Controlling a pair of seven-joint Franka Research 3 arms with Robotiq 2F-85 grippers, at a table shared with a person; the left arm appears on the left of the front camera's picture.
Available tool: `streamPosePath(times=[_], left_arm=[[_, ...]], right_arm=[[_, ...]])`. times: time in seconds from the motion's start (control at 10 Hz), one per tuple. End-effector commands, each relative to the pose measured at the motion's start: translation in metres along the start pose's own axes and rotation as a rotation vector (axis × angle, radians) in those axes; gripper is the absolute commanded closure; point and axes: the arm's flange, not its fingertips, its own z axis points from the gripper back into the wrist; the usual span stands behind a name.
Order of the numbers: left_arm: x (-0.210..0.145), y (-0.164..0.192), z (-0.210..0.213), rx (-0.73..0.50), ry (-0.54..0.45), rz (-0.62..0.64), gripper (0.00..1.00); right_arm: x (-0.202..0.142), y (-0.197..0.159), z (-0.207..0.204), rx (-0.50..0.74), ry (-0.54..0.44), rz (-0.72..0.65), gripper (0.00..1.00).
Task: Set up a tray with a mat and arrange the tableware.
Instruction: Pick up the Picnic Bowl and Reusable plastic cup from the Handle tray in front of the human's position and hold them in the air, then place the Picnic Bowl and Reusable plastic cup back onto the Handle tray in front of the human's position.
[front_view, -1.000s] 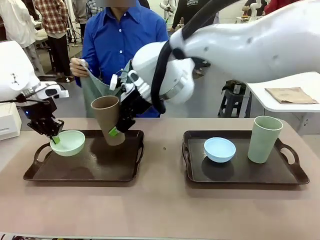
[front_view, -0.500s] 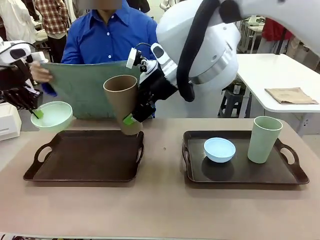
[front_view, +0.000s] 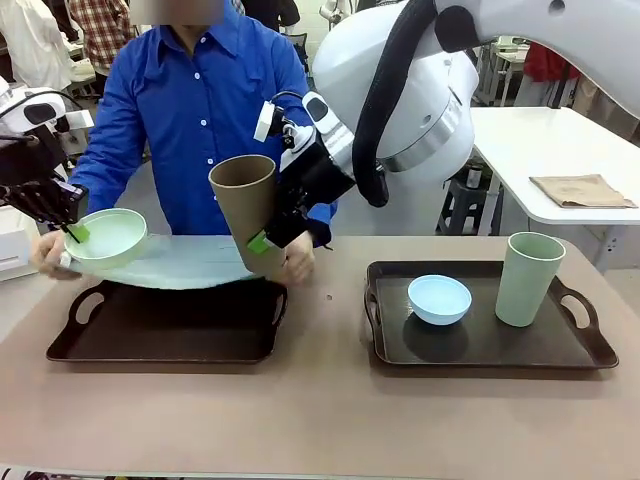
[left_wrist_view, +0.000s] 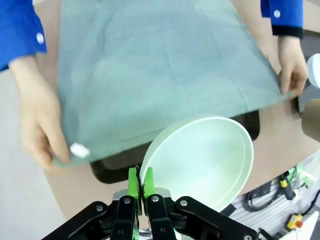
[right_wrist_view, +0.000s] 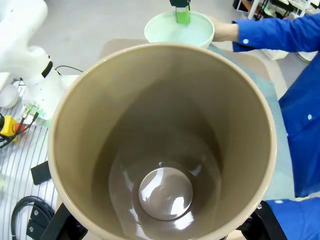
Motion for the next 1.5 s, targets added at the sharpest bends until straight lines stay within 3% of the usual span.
streamPosePath(times=[0.0,1.4], left_arm=[[0.0033,0.0005,0.0028,0.003,-0.014,-0.014,1.00],[0.0033,0.0005,0.0028,0.003,-0.014,-0.014,1.00]], right_arm=[[0.0051,-0.0009,0.0010,-0.002,-0.003,0.009,0.78],[0.0051,-0.0009,0.0010,-0.002,-0.003,0.009,0.78]])
